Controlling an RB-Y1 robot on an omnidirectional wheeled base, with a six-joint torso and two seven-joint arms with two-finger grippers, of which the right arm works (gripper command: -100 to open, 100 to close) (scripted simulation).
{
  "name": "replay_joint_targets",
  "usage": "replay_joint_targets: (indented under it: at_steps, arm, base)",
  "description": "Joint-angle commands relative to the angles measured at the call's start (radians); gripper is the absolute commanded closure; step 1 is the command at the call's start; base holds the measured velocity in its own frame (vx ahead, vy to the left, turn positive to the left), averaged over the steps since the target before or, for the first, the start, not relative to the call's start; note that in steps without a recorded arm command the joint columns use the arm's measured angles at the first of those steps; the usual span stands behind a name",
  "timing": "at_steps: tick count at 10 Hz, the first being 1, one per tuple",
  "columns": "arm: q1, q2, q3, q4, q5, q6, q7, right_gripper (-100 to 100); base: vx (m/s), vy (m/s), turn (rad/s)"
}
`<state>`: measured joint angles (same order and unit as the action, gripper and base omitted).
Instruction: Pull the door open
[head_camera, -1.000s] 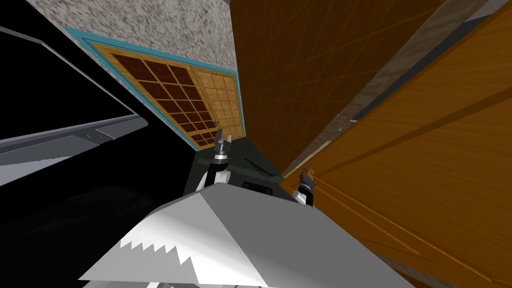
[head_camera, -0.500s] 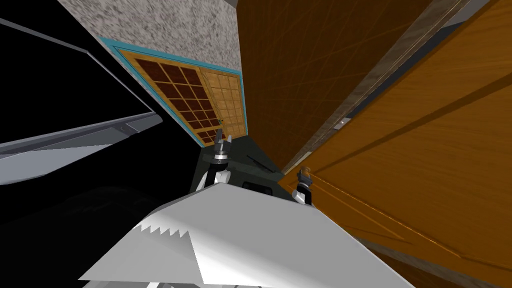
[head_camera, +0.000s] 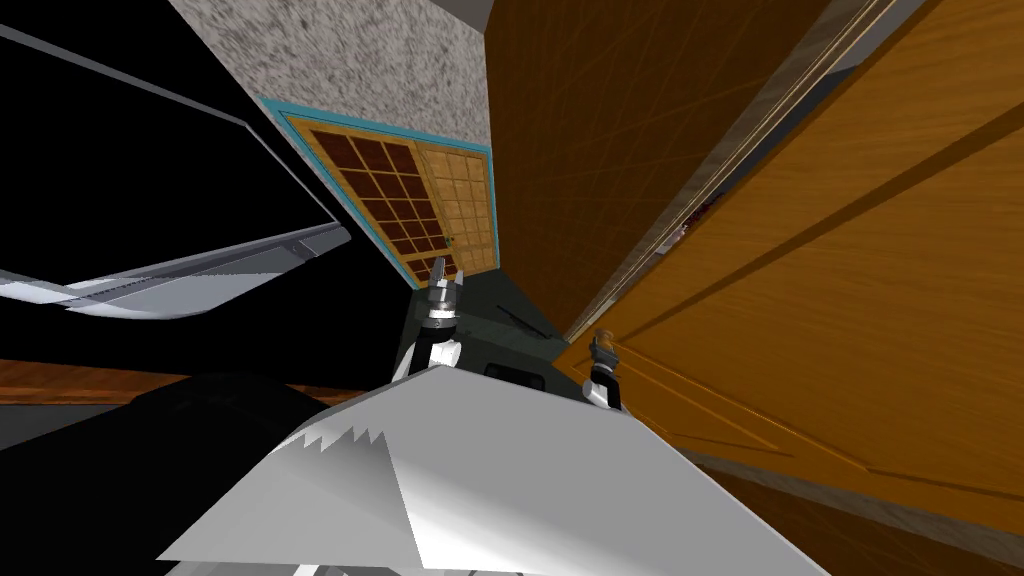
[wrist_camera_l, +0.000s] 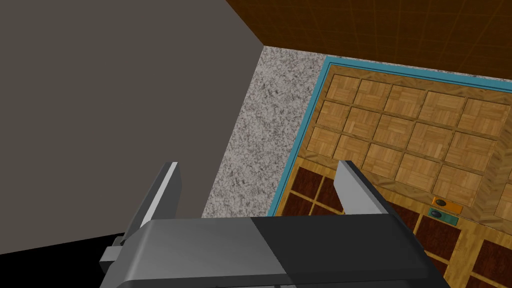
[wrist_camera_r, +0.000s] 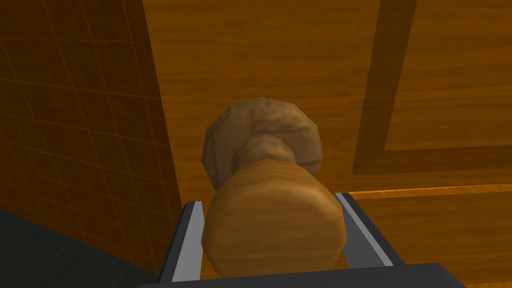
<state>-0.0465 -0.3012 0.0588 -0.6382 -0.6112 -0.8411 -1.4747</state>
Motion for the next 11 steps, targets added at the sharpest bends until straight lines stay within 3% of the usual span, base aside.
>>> replay_joint_targets:
  at_steps: [1,9,11]
  arm:
    - [0.000,0.000,0.000,0.000,0.000,0.000,0.000,100]
    - [0.031,-0.051,0.100,-0.031,0.055,-0.023,-0.096,100]
    - [0.029,-0.051,0.104,-0.026,0.057,-0.022,-0.098,100]
  base:
    - [-0.054,0.000,0.016]
    - [-0.215,-0.017,0.087]
    - [-0.188,-0.002,0.048]
